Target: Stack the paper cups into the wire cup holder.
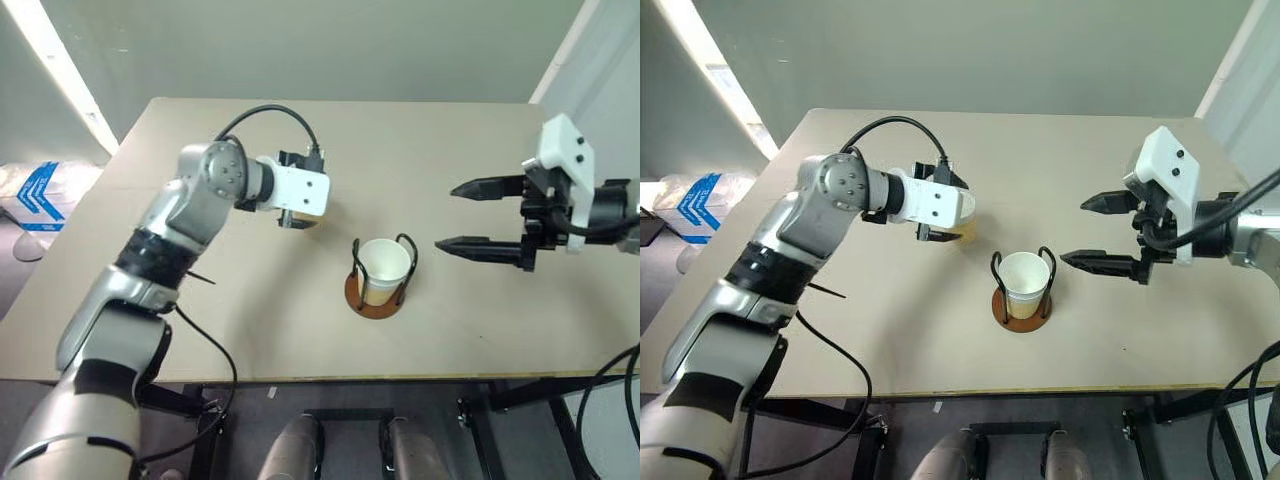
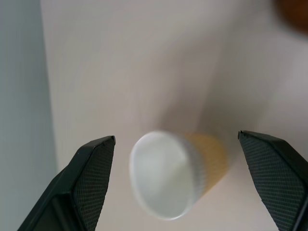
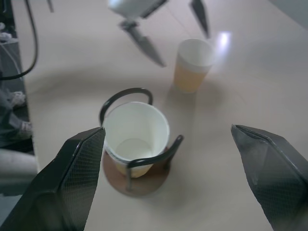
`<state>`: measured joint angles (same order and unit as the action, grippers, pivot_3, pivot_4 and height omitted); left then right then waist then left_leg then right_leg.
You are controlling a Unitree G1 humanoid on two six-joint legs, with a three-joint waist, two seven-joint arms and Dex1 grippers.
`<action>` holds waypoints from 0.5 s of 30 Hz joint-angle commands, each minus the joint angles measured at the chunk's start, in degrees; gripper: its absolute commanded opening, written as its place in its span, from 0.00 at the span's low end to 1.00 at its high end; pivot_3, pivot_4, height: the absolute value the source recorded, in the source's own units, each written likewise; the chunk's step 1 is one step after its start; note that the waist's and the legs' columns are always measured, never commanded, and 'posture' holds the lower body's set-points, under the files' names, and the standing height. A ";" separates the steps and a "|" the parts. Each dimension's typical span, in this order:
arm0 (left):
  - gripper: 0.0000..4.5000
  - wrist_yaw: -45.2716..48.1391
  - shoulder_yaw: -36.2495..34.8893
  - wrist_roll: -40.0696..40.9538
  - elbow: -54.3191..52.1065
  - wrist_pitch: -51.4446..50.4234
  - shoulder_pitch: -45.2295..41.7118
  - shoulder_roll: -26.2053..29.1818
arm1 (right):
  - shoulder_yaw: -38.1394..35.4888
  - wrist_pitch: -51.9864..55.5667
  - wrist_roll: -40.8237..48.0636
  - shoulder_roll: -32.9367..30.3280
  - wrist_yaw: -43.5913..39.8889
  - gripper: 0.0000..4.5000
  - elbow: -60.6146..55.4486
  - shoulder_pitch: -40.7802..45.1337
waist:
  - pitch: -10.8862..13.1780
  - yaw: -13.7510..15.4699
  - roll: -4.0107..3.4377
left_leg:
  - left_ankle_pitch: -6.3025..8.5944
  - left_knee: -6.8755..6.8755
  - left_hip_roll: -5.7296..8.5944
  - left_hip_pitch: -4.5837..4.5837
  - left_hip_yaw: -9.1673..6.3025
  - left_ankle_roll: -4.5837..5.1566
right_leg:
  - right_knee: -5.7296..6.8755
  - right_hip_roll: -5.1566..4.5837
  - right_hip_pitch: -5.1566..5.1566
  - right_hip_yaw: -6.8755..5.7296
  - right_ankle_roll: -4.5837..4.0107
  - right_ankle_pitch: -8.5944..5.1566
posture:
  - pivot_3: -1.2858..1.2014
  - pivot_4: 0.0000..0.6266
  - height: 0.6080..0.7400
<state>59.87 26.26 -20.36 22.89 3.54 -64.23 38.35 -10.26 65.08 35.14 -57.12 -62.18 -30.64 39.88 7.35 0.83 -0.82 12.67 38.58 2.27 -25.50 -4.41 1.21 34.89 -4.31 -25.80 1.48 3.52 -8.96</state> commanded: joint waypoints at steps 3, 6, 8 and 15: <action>1.00 -4.13 0.75 -4.99 6.34 5.25 -4.31 -1.83 | -3.00 0.91 4.23 -2.01 2.43 0.98 -2.43 -0.64 | 0.00 0.07 0.00 | 0.01 0.00 0.02 -0.01 0.03 0.00 | -0.02 0.00 -0.02 0.03 0.07 0.00 | 0.52 0.24 1.00; 1.00 -4.87 1.31 -6.49 9.85 6.14 -5.12 -3.09 | -2.65 0.10 4.83 -4.04 2.40 0.98 -2.75 -1.71 | 0.00 0.17 0.00 | 0.02 0.00 0.01 -0.04 0.03 0.01 | -0.01 0.00 -0.04 0.03 0.21 0.07 | 0.52 0.24 1.00; 1.00 -4.89 1.67 -7.31 11.98 6.66 -5.32 -3.67 | -2.51 -0.19 5.57 -4.98 2.56 0.98 -2.81 -2.04 | 0.00 0.22 0.00 | 0.04 0.00 0.00 -0.08 0.02 0.01 | -0.01 -0.01 -0.06 0.03 0.26 0.08 | 0.52 0.24 1.00; 1.00 -5.19 1.87 -9.10 16.83 8.55 -5.40 -5.17 | -1.92 -1.04 7.19 -5.94 3.89 0.98 -2.40 -2.11 | 0.00 0.37 0.00 | 0.07 0.02 0.01 -0.27 0.03 -0.02 | -0.01 0.00 -0.23 0.02 0.68 0.26 | 0.52 0.24 1.00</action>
<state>55.43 28.40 -29.10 39.55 11.26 -67.45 33.23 -10.66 65.22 41.45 -62.06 -58.87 -32.11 37.31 7.35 1.20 -0.82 12.73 38.62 2.27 -25.82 -4.38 1.19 34.88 -4.31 -26.07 1.50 4.21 -8.69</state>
